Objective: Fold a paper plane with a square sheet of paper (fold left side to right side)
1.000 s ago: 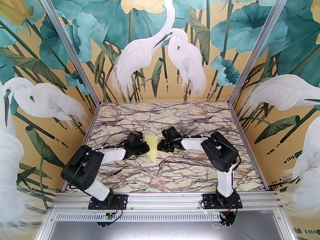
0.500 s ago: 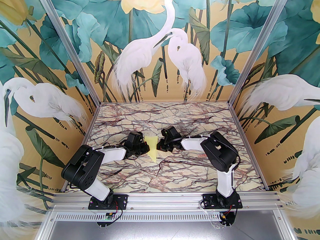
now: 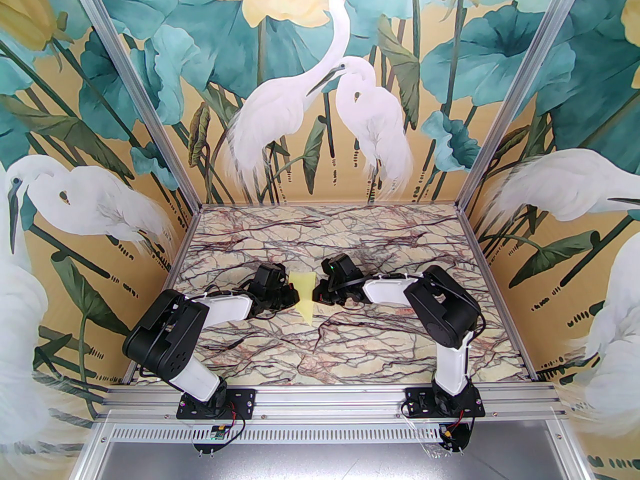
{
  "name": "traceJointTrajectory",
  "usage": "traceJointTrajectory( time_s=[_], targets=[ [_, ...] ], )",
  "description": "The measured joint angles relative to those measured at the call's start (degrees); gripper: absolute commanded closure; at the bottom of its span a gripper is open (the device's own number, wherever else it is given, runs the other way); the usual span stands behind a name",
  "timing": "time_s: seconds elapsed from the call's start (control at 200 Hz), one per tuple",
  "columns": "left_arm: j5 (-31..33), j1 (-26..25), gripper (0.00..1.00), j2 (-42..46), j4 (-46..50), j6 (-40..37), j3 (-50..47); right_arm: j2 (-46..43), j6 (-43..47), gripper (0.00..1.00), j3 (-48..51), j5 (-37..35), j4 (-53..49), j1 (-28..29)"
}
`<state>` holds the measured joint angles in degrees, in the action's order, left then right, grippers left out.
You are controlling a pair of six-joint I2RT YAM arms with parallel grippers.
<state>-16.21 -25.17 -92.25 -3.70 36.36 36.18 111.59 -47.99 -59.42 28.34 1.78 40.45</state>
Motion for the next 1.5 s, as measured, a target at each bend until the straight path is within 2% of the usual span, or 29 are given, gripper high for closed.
traceJointTrajectory(
  time_s=[0.29, 0.51, 1.015, 1.17, 1.5],
  targets=[
    [0.0, -0.1, 0.94, -0.1, 0.1, 0.0, 0.2, 3.2, 0.4, 0.99, -2.3, 0.0, -0.7, 0.0],
    [0.1, -0.9, 0.65, -0.1, 1.7, 0.0, 1.7, 3.6, 1.1, 0.99, -3.0, 0.0, -1.2, 0.1],
    [2.6, -1.5, 0.64, 5.1, 9.0, 0.5, 3.7, 4.4, 1.7, 1.0, -4.6, -0.5, -2.4, 0.7],
    [2.4, -1.5, 0.64, 5.3, 8.8, 0.5, 3.7, 4.5, 1.7, 1.0, -4.8, -0.5, -2.6, 0.8],
    [-1.1, -1.5, 0.64, 5.3, 1.9, 3.5, 3.7, 4.6, 1.7, 1.0, -5.2, -0.5, -3.1, 0.8]
  ],
)
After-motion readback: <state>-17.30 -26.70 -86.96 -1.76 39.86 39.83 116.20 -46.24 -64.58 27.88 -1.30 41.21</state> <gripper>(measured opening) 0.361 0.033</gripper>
